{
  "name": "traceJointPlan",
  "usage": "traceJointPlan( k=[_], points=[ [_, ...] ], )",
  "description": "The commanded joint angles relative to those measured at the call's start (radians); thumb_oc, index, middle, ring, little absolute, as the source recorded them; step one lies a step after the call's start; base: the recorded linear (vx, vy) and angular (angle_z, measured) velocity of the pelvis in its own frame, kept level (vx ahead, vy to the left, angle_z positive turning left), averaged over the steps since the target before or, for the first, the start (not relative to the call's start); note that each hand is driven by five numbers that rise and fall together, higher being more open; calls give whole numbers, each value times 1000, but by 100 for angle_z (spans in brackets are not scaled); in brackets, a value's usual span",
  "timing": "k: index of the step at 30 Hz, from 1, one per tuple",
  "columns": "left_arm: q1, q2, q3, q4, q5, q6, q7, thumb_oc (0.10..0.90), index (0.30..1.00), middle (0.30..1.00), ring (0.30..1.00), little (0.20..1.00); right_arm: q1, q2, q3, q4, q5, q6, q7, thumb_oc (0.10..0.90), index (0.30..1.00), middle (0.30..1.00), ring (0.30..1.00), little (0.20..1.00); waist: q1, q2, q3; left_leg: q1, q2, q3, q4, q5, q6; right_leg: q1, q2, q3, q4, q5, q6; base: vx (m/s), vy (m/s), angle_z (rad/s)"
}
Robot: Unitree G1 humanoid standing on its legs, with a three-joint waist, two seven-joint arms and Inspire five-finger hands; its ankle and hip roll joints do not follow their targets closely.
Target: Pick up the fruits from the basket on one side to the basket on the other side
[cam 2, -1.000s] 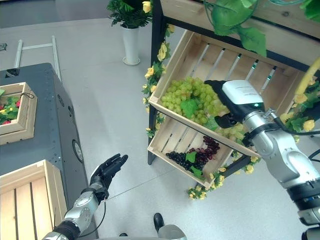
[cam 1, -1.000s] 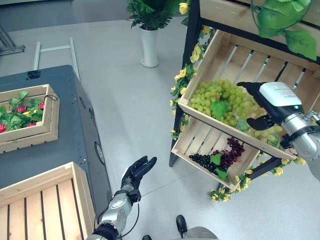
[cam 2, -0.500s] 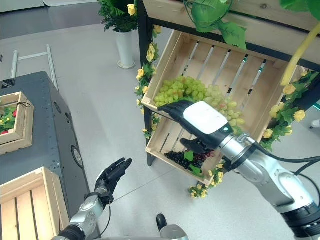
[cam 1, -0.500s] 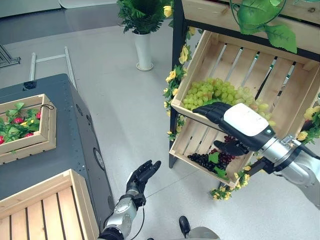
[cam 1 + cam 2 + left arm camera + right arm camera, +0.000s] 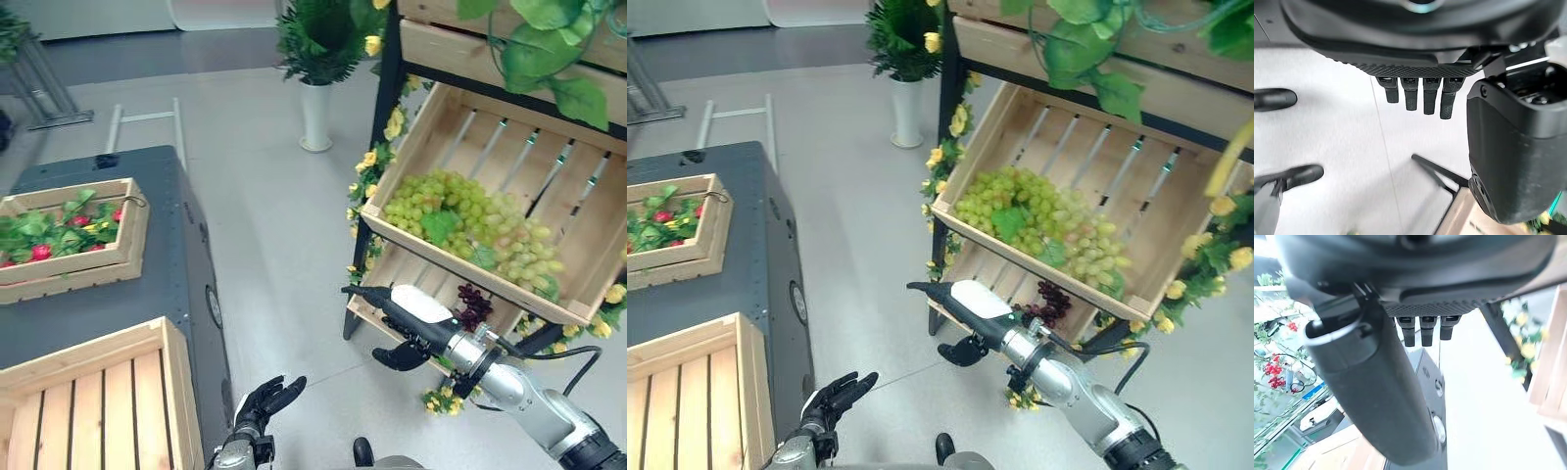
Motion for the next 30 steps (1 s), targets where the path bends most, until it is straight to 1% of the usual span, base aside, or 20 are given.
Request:
traceJointPlan(
  k=[1, 4, 5, 6, 7, 8, 9, 11, 12, 13, 15, 16, 17, 18, 19, 20, 22, 25, 27, 30],
  points=[
    [-83, -3, 8, 44, 54, -109, 24, 800, 900, 900, 900, 900, -128, 50, 2, 20, 66, -9, -93, 800, 900, 900, 900, 900, 32, 6, -30, 3, -44, -28, 10, -84, 18, 67, 30, -58, 6, -56, -12, 10, -50, 11],
    [-78, -8, 12, 62, 89, -108, 54, 800, 900, 900, 900, 900, -125, 104, 52, 126, 59, 13, -127, 800, 900, 900, 900, 900, 47, 9, -32, 1, -46, -43, 10, -81, 19, 70, 28, -75, 7, -61, -15, 4, -52, 13],
    [-72, -8, 11, 67, 116, -99, 64, 800, 900, 900, 900, 900, -121, 126, 74, 172, 84, 43, -134, 800, 900, 900, 900, 900, 55, 10, -31, -1, -47, -52, 10, -81, 19, 71, 27, -82, 8, -63, -17, 0, -40, 19],
    [-71, -7, 11, 69, 128, -91, 68, 800, 900, 900, 900, 900, -118, 133, 79, 185, 95, 58, -132, 800, 900, 900, 900, 900, 56, 10, -32, -2, -47, -54, 10, -80, 19, 71, 27, -84, 8, -64, -18, 4, -36, 15],
    [-64, -5, 10, 76, 153, -78, 73, 800, 900, 900, 900, 900, -107, 158, 87, 241, 123, 79, -140, 800, 900, 900, 900, 900, 60, 12, -33, -2, -46, -60, 10, -79, 18, 73, 27, -89, 9, -66, -20, 9, -20, 12],
    [-61, -5, 11, 80, 161, -75, 70, 800, 900, 900, 900, 900, -102, 170, 88, 269, 137, 84, -144, 800, 900, 900, 900, 900, 61, 12, -33, -2, -46, -62, 10, -78, 18, 74, 27, -90, 9, -66, -20, 22, -21, 17],
    [-53, -4, 11, 89, 173, -75, 74, 800, 900, 900, 900, 900, -90, 193, 85, 325, 184, 113, -152, 800, 900, 900, 900, 900, 62, 13, -35, -2, -46, -67, 10, -77, 18, 75, 27, -92, 10, -68, -21, 21, -11, 17],
    [-47, -4, 11, 95, 173, -71, 84, 800, 900, 900, 900, 900, -73, 220, 76, 390, 223, 128, -148, 800, 900, 900, 900, 900, 63, 15, -35, -2, -45, -70, 10, -77, 18, 76, 27, -96, 12, -70, -21, 25, -6, 11],
    [-45, -4, 10, 97, 172, -65, 86, 800, 900, 900, 900, 900, -66, 233, 68, 421, 260, 148, -143, 800, 900, 900, 900, 900, 64, 16, -35, -2, -45, -73, 10, -77, 19, 77, 27, -97, 13, -71, -22, 0, 0, 0],
    [-39, -4, 7, 109, 180, -63, 85, 800, 900, 900, 900, 900, -51, 262, 56, 508, 255, 110, -149, 800, 900, 900, 900, 900, 65, 18, -33, 0, -45, -77, 10, -77, 20, 78, 28, -99, 16, -75, -23, 0, 0, 0],
    [-33, -5, -1, 128, 226, -50, 95, 800, 900, 900, 900, 900, -37, 299, 42, 608, 257, 97, -153, 800, 900, 900, 900, 900, 67, 22, -34, -4, -46, -84, 10, -73, 21, 74, 29, -101, 21, -76, -23, 0, -1, 3],
    [-31, -6, -9, 142, 241, -46, 106, 800, 900, 900, 900, 900, -33, 319, 35, 678, 231, 85, -164, 800, 900, 900, 900, 900, 69, 23, -32, -5, -47, -90, 10, -73, 23, 74, 29, -102, 23, -79, -24, 1, -2, 8],
    [-30, -7, -12, 149, 241, -41, 114, 800, 900, 900, 900, 900, -33, 327, 34, 700, 236, 103, -160, 800, 900, 900, 900, 900, 70, 24, -31, -6, -48, -93, 10, -73, 24, 75, 29, -101, 24, -80, -25, 2, -1, 12],
    [-32, -9, -13, 163, 240, -38, 125, 800, 900, 900, 900, 900, -32, 345, 29, 778, 256, 95, -159, 800, 900, 900, 900, 900, 74, 26, -30, -5, -49, -99, 10, -73, 26, 76, 29, -102, 26, -82, -26, 3, -2, 11],
    [-33, -9, -14, 168, 241, -38, 127, 800, 900, 900, 900, 900, -32, 352, 28, 806, 264, 86, -161, 800, 900, 900, 900, 900, 76, 27, -29, -4, -50, -101, 10, -73, 27, 77, 29, -103, 25, -83, -27, 15, -4, 12],
    [-41, -11, -15, 191, 245, -43, 130, 800, 900, 900, 900, 900, -33, 379, 12, 921, 314, 66, -153, 800, 900, 900, 900, 900, 83, 29, -28, -2, -52, -111, 10, -73, 29, 82, 29, -107, 26, -85, -30, 27, -3, 10],
    [-54, -17, -26, 212, 287, -60, 128, 800, 900, 900, 900, 900, -37, 413, -10, 1042, 346, 43, -155, 800, 900, 900, 900, 900, 92, 34, -28, 0, -56, -123, 12, -74, 32, 88, 28, -110, 28, -89, -34, 28, 0, 13],
    [-66, -24, -55, 218, 341, -73, 141, 800, 900, 900, 900, 900, -37, 443, -49, 1132, 411, 43, -168, 800, 900, 900, 900, 900, 96, 42, -28, 3, -60, -138, 15, -76, 37, 94, 28, -110, 34, -95, -38, 21, 11, 9],
    [-75, -24, -76, 211, 358, -46, 159, 800, 900, 900, 900, 900, -31, 452, -78, 1157, 452, 39, -147, 800, 900, 900, 900, 900, 93, 50, -28, 4, -63, -147, 16, -77, 40, 96, 29, -108, 40, -102, -41, 28, 23, 7],
    [-79, -19, -90, 210, 384, 0, 180, 800, 900, 900, 900, 900, -26, 458, -94, 1164, 444, 32, -130, 800, 900, 900, 900, 900, 92, 56, -28, 2, -67, -157, 22, -79, 41, 96, 29, -109, 47, -110, -42, 9, 7, 1]
  ],
)
